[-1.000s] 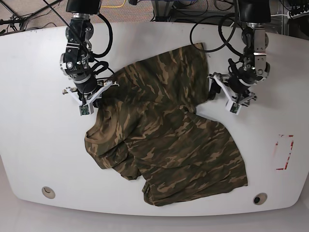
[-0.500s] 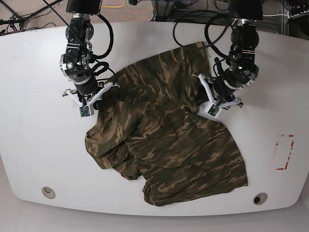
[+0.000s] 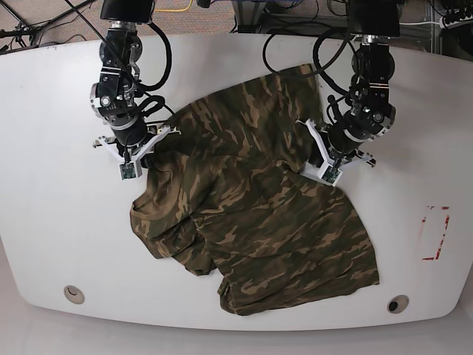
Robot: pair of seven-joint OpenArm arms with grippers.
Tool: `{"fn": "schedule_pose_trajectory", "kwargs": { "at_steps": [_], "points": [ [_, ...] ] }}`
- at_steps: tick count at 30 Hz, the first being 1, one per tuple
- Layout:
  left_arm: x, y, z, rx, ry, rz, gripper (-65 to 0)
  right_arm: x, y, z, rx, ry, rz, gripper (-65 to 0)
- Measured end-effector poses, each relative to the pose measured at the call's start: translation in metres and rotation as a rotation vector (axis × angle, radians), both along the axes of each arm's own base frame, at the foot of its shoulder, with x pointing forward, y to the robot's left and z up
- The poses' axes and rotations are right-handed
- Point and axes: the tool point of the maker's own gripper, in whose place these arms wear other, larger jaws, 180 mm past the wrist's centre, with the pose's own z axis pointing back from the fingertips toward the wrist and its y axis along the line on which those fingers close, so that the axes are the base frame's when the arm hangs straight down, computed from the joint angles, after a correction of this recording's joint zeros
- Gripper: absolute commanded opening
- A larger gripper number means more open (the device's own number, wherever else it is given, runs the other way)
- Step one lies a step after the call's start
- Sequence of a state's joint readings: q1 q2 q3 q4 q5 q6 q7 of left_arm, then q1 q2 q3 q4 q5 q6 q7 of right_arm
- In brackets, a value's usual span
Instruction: Fold the T-shirt properly
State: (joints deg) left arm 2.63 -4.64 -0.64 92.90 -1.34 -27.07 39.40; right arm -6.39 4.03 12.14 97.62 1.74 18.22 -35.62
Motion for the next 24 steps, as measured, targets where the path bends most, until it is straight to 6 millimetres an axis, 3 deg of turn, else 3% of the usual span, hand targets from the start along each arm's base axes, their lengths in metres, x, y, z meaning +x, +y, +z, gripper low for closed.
{"fn": "schedule_pose_trajectory", "kwargs": {
  "at_steps": [4, 8, 12, 14, 16, 20, 24],
  "points": [
    [0.002, 0.001, -0.003, -0.013, -0.005, 0.001, -58.3, -0.001, -0.001, -0.001, -0.001, 0.004, 0.000, -65.0],
    [0.000, 0.007, -0.012, 0.003, 0.023, 0.006, -52.8, 0.000, 0.000, -0.001, 0.001, 0.003, 0.000, -65.0],
    [0.000, 0.008, -0.013, 0.006, 0.029, 0.005, -40.7, 0.000, 0.001, 0.000, 0.004, -0.005, 0.002, -65.0],
    [0.000, 0.007, -0.014, 0.009, 0.037, 0.002, -29.2, 0.000, 0.000, 0.000, 0.001, -0.003, 0.002, -64.9],
    [-0.001, 0.003, -0.015, 0.008, 0.042, -0.006, -25.8, 0.000, 0.000, 0.000, 0.001, -0.004, 0.002, -64.8],
    [-0.004, -0.002, -0.017, 0.006, 0.055, -0.016, -23.6, 0.000, 0.000, -0.001, -0.003, -0.002, 0.003, -64.7],
    [-0.009, -0.005, -0.019, 0.014, 0.064, -0.025, -29.0, 0.000, 0.000, -0.001, -0.003, -0.002, 0.004, -64.7]
  ]
}}
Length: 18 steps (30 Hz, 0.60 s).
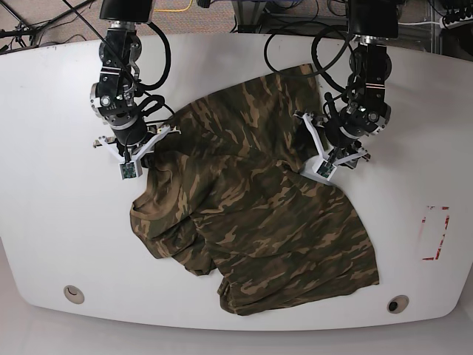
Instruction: Fold the T-shirt properly
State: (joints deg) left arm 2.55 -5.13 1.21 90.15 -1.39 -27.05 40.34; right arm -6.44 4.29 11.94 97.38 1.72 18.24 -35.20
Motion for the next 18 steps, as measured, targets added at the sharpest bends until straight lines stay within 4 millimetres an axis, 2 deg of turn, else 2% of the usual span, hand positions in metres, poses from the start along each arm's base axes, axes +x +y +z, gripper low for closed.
{"fn": "schedule_pose_trajectory", "kwargs": {
  "at_steps": [2, 7, 10, 13, 16, 18],
  "points": [
    [-0.004, -0.003, 0.003, 0.005, -0.008, -0.011, -37.7, 0.000, 0.000, 0.000, 0.000, -0.001, 0.000, -65.0],
    [-0.008, -0.020, 0.037, -0.023, -0.103, -0.043, -48.2, 0.001, 0.001, 0.001, 0.001, -0.005, 0.000, -65.0],
    [-0.007, -0.023, 0.045, -0.023, -0.120, -0.052, -52.1, 0.003, 0.001, 0.003, 0.001, -0.009, 0.003, -65.0],
    [-0.005, -0.014, 0.053, -0.015, -0.142, -0.031, -54.5, 0.003, 0.001, 0.004, 0.000, -0.012, 0.002, -65.0],
    [-0.004, 0.007, 0.058, 0.028, -0.137, 0.017, -56.1, 0.003, 0.002, 0.004, -0.001, -0.012, 0.005, -64.8],
    [-0.001, 0.020, 0.063, 0.045, -0.150, 0.050, -54.8, 0.003, 0.004, 0.004, 0.000, -0.013, 0.011, -64.8]
  ]
}}
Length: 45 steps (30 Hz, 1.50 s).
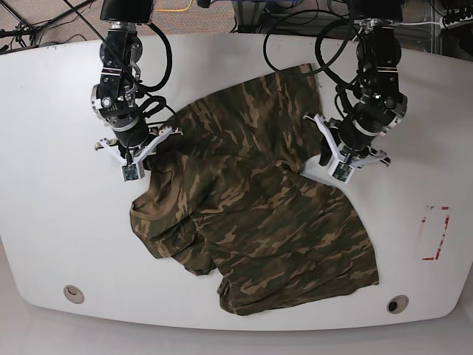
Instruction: Fold the T-shirt properly
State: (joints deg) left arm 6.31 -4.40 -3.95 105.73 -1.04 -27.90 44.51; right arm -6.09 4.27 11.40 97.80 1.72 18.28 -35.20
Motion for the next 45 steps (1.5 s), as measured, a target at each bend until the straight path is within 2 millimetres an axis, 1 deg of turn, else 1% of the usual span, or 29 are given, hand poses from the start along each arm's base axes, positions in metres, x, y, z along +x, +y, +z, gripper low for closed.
{"fn": "schedule_pose_trajectory", "kwargs": {
  "at_steps": [2, 6, 7, 8, 10, 12, 16, 18, 20, 21, 22, 24, 27, 30, 33, 35, 38, 40, 42, 45],
  "points": [
    [0.004, 0.008, 0.001, 0.011, -0.005, 0.019, -52.9, 0.000, 0.000, 0.000, 0.000, 0.000, 0.001, -64.8],
    [0.008, 0.010, -0.003, 0.011, 0.006, 0.021, -47.6, 0.000, -0.001, 0.000, -0.001, -0.001, -0.003, -64.8],
    [0.009, 0.009, -0.005, 0.006, 0.011, 0.019, -44.1, 0.000, -0.001, 0.000, -0.001, -0.001, -0.004, -64.9],
    [0.009, 0.007, -0.008, 0.002, 0.019, 0.014, -40.7, 0.000, -0.002, 0.000, -0.001, -0.001, -0.005, -64.9],
    [0.009, 0.007, -0.020, -0.014, 0.053, 0.015, -38.6, 0.000, -0.003, 0.001, -0.001, -0.001, -0.008, -64.9],
    [0.007, 0.014, -0.034, -0.007, 0.095, 0.033, -37.4, 0.000, -0.004, 0.001, 0.000, -0.002, -0.012, -64.8],
    [0.006, 0.028, -0.049, 0.003, 0.143, 0.070, -38.9, 0.001, -0.005, 0.001, -0.001, -0.004, -0.015, -64.8],
    [0.008, 0.035, -0.055, -0.001, 0.162, 0.088, -49.2, 0.001, -0.004, 0.001, 0.003, -0.003, -0.015, -64.5],
    [0.016, 0.043, -0.062, -0.038, 0.177, 0.118, -52.0, 0.000, -0.003, -0.001, 0.006, 0.002, -0.016, -64.4],
    [0.020, 0.044, -0.063, -0.058, 0.180, 0.123, -52.8, 0.000, -0.004, -0.002, 0.004, 0.003, -0.016, -64.4],
    [0.023, 0.052, -0.067, -0.073, 0.181, 0.159, -53.5, -0.002, -0.004, -0.003, 0.004, 0.008, -0.017, -64.4],
    [0.025, 0.062, -0.068, -0.043, 0.195, 0.184, -52.8, -0.002, -0.006, -0.005, -0.001, 0.014, -0.019, -64.4],
    [0.026, 0.073, -0.068, -0.052, 0.199, 0.216, -47.7, -0.002, -0.010, -0.004, 0.000, 0.009, -0.029, -64.5],
    [0.026, 0.077, -0.068, -0.060, 0.204, 0.237, -43.0, -0.002, -0.011, -0.004, 0.001, 0.012, -0.033, -64.6],
    [0.030, 0.080, -0.064, -0.083, 0.201, 0.275, -40.2, -0.001, -0.008, -0.003, 0.005, 0.005, -0.027, -64.6],
    [0.034, 0.078, -0.061, -0.086, 0.190, 0.273, -38.1, -0.002, -0.008, -0.004, 0.004, 0.009, -0.029, -64.6],
    [0.041, 0.070, -0.056, -0.108, 0.165, 0.259, -33.8, -0.002, -0.008, -0.005, 0.003, 0.012, -0.026, -64.5],
    [0.043, 0.065, -0.057, -0.121, 0.164, 0.251, -30.1, -0.003, -0.006, -0.005, 0.004, 0.013, -0.022, -64.4],
    [0.042, 0.059, -0.061, -0.128, 0.174, 0.242, -24.2, -0.003, -0.005, -0.006, 0.004, 0.014, -0.019, -64.0],
    [0.040, 0.048, -0.069, -0.140, 0.190, 0.225, -22.5, -0.004, -0.003, -0.005, 0.004, 0.011, -0.014, -64.0]
  ]
}}
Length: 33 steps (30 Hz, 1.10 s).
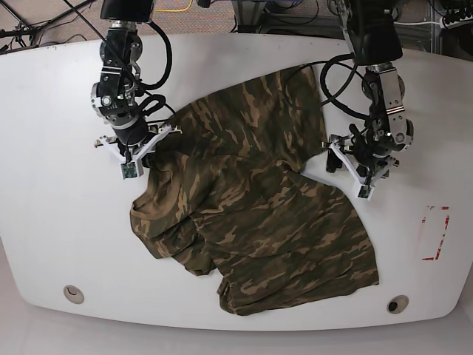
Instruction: Fold the T-shirt properly
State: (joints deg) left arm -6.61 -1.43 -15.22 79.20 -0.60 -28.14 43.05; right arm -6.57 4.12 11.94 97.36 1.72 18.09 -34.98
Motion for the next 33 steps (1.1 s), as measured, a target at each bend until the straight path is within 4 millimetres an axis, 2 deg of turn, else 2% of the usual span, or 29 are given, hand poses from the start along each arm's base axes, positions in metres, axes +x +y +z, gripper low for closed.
{"fn": "schedule_pose_trajectory", "kwargs": {
  "at_steps": [3, 9, 11, 19, 25, 28, 31, 33],
  "points": [
    [0.004, -0.014, 0.000, -0.018, -0.006, -0.027, -23.4, 0.001, -0.001, 0.002, -0.001, -0.006, -0.001, -64.0],
    [0.008, -0.034, -0.002, -0.020, -0.002, -0.086, -30.9, 0.001, -0.002, 0.003, -0.002, -0.010, -0.004, -64.1],
    [0.009, -0.046, -0.004, -0.019, -0.005, -0.119, -31.5, 0.001, -0.003, 0.003, -0.003, -0.010, -0.006, -64.1],
    [0.007, -0.079, -0.003, -0.027, -0.009, -0.204, -29.2, 0.001, -0.003, 0.003, -0.003, -0.008, -0.007, -63.8],
    [-0.006, -0.106, 0.003, -0.030, -0.016, -0.266, -29.9, 0.001, -0.004, 0.003, -0.005, -0.011, -0.006, -63.8],
    [-0.007, -0.106, 0.005, -0.033, -0.016, -0.257, -30.8, 0.001, -0.003, 0.003, -0.005, -0.007, -0.003, -63.8],
    [-0.001, -0.096, 0.015, -0.029, -0.043, -0.229, -31.3, 0.001, -0.004, 0.003, -0.007, -0.007, -0.005, -63.7],
    [0.005, -0.081, 0.023, -0.037, -0.068, -0.180, -31.8, 0.000, -0.005, 0.002, -0.007, -0.006, -0.009, -63.8]
  ]
}}
